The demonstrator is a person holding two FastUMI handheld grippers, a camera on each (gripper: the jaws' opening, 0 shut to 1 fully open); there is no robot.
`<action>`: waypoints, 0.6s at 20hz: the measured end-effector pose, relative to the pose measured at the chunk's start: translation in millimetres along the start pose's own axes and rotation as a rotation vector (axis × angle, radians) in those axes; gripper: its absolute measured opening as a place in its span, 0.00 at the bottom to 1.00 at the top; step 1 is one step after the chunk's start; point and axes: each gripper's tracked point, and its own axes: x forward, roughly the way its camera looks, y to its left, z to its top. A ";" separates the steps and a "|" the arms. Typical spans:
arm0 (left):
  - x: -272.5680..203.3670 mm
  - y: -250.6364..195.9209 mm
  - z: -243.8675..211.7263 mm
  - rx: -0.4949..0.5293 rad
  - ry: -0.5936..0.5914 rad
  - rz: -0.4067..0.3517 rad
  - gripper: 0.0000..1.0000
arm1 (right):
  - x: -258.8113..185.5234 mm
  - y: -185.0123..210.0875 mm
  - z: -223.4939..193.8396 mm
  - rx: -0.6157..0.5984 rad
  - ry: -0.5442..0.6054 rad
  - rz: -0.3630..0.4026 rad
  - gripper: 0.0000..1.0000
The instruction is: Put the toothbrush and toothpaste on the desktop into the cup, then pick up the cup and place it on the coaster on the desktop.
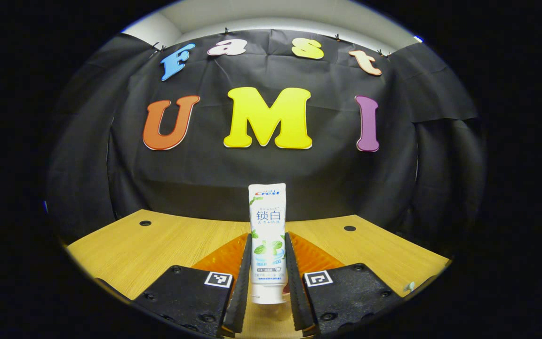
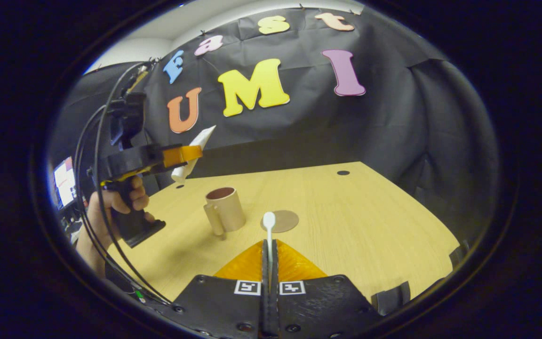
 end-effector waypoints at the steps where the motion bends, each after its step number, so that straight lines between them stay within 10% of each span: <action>1: 4.1 -4.3 -3.7 -0.016 0.009 -0.004 0.41 | -1.3 -2.6 1.8 0.004 -0.003 -0.001 0.00; 12: 25.3 -5.5 -14.6 -0.018 0.033 -0.005 0.44 | 4.6 -20.6 -3.6 0.044 0.014 -0.016 0.00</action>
